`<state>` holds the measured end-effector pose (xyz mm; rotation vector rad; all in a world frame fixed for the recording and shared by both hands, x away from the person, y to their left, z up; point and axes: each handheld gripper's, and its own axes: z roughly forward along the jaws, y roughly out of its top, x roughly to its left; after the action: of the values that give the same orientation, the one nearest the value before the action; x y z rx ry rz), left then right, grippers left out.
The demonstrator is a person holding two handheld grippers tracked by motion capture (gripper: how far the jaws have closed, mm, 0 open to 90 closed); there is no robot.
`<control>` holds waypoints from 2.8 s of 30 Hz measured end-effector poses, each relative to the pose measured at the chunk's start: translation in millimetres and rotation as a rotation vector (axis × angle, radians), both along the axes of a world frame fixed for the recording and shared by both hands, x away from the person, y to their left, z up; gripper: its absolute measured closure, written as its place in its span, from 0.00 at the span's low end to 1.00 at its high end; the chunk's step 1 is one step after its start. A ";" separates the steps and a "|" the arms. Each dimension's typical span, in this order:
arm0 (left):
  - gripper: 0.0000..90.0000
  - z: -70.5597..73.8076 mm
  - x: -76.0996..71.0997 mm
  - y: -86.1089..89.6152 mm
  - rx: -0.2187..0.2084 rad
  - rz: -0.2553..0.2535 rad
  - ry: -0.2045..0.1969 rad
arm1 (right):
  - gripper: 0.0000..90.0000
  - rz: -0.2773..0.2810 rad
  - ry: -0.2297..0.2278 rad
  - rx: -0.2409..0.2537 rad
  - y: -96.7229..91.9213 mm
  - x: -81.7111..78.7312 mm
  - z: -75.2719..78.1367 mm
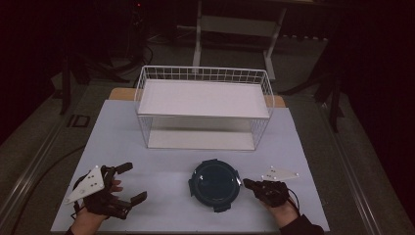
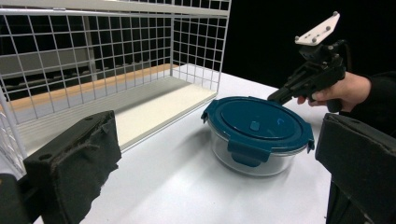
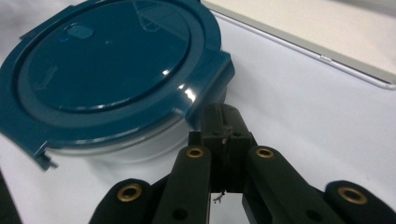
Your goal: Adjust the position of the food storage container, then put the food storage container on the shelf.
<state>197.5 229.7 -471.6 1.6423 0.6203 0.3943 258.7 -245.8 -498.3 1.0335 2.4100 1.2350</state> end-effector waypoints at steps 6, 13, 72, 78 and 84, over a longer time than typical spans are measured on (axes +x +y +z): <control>0.00 -0.7 -0.3 -1.0 0.010 -0.002 -0.003 | 1.00 0.007 -0.017 0.003 5.8 9.1 0.0; 0.00 -0.8 -0.2 -2.6 0.013 -0.007 -0.002 | 1.00 0.015 0.006 -0.008 8.6 8.6 0.4; 0.00 30.1 19.0 -39.0 0.055 -0.093 0.189 | 0.16 0.067 -0.213 0.119 32.8 -15.6 39.5; 0.00 27.9 32.3 -52.1 0.058 -0.099 0.271 | 0.20 0.088 -0.223 0.101 31.5 -18.3 43.3; 0.00 18.7 45.6 -66.9 0.090 -0.090 0.334 | 0.21 0.078 -0.199 0.112 30.0 -21.2 45.1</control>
<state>243.1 162.8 -452.9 1.8323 0.7818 0.0808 237.5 -215.8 -453.1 0.8085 2.2714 1.4402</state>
